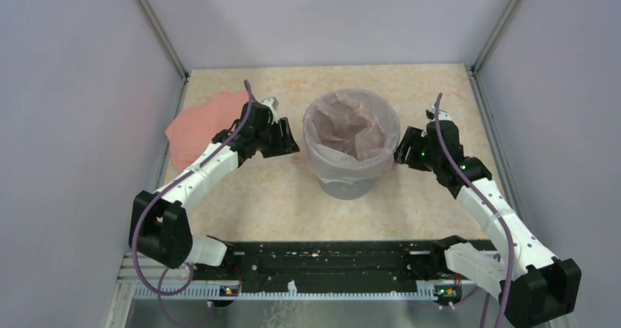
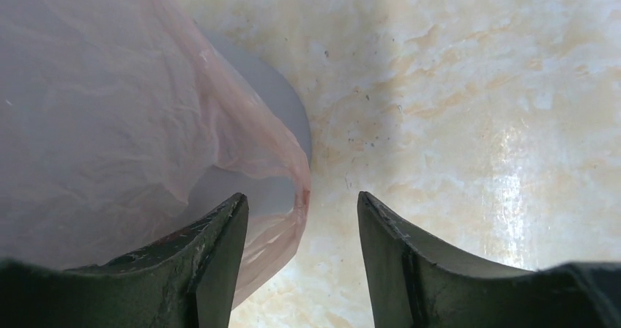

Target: Put the trash bags into the trash bin

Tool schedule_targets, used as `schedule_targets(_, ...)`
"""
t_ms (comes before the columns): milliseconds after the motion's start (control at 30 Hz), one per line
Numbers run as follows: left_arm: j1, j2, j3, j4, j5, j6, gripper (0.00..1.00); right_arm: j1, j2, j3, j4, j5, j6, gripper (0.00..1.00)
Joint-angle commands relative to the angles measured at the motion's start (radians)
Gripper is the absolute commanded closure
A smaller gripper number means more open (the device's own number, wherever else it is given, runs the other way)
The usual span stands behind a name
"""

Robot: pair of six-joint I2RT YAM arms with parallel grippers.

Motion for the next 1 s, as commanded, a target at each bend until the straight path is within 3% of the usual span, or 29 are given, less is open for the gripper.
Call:
schedule_targets(0,0.022,-0.005,-0.029,0.076,0.106,-0.047,0.39,-0.03,0.034,0.061,0.046,-0.027,-0.02,0.44)
schedule_targets(267,0.045,0.014,-0.111,0.195,0.238,-0.144,0.38,-0.079,0.119,0.02,0.202,-0.214,0.031,0.61)
schedule_targets(600,0.048,0.051,-0.203,0.35,0.344,-0.282,0.43,-0.09,0.167,-0.03,0.268,-0.245,0.05,0.72)
schedule_targets(700,0.048,0.06,-0.213,0.363,0.343,-0.291,0.55,-0.1,0.17,-0.051,0.282,-0.256,0.053,0.77)
schedule_targets(867,0.048,0.103,-0.199,0.344,0.317,-0.256,0.95,-0.126,0.186,-0.071,0.298,-0.267,0.05,0.96)
schedule_targets(900,0.047,0.112,-0.192,0.33,0.299,-0.242,1.0,-0.132,0.19,-0.073,0.298,-0.266,0.049,0.99)
schedule_targets(967,0.048,0.129,-0.178,0.3,0.258,-0.212,1.0,-0.143,0.199,-0.076,0.294,-0.253,0.04,1.0)
